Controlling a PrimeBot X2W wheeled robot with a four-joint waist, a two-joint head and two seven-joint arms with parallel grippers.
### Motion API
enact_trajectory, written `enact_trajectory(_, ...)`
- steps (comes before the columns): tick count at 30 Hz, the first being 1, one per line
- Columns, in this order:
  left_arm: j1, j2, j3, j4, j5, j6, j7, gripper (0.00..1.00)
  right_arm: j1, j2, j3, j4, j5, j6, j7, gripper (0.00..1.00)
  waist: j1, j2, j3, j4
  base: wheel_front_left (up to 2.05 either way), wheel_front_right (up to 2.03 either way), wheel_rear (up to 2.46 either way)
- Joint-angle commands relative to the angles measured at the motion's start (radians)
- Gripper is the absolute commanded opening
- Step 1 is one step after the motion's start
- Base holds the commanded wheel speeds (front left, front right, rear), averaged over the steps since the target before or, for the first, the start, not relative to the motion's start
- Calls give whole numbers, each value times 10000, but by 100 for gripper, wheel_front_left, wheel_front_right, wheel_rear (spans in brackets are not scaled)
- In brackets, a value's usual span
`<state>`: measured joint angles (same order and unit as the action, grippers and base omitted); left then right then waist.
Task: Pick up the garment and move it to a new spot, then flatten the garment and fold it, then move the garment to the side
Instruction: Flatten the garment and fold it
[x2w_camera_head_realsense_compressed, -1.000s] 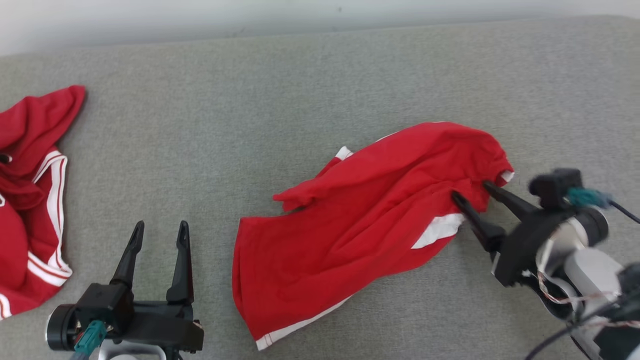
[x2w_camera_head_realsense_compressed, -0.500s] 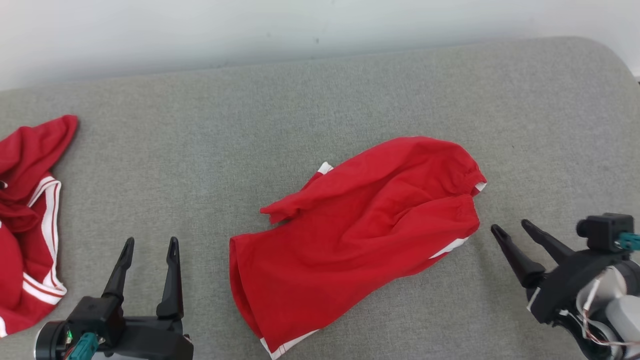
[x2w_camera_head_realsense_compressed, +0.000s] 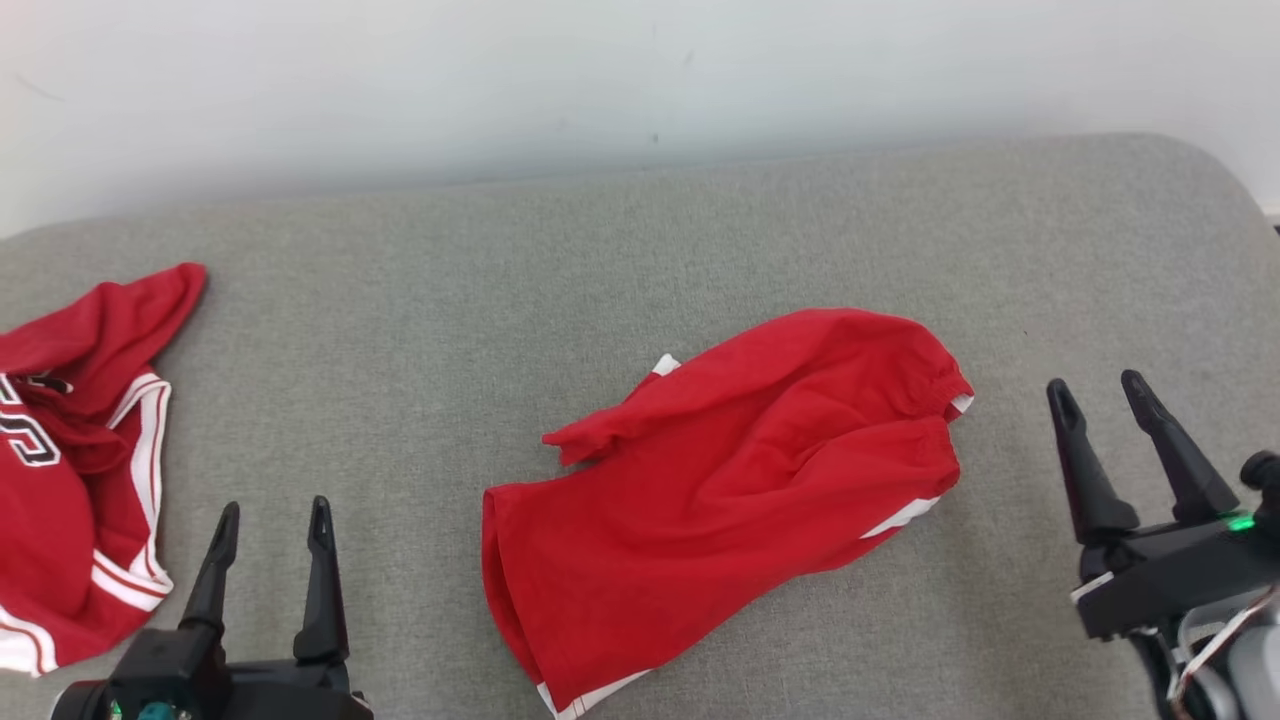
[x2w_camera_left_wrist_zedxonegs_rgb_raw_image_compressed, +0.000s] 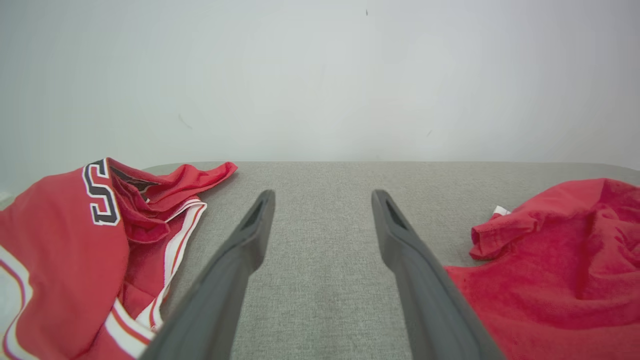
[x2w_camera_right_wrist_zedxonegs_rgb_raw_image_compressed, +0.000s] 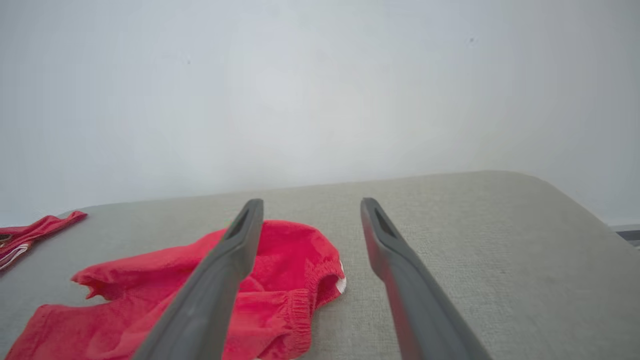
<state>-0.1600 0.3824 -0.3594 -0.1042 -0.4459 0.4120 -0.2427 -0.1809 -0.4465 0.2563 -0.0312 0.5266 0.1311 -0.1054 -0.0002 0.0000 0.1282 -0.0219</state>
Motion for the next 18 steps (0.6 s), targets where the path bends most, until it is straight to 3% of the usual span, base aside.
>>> enact_trajectory(1, 197, 58, -10, -79, 74, 47, 1, 100, 214, 194, -71, -139, -295, -6, -102, 100, 2, 0, -135, 71, 0, 0, 0)
enact_trajectory(11, 781, 140, -295, -692, 326, 368, 195, 100, 1301, 1223, -68, -636, -2224, -6, -357, 100, 2, 0, -618, 190, 0, 0, 0)
enact_trajectory(18, 1100, 153, -382, -769, 215, 374, 188, 100, 1855, 1524, -119, -669, -2592, -6, -304, 100, 2, 0, -826, 220, 0, 0, 0)
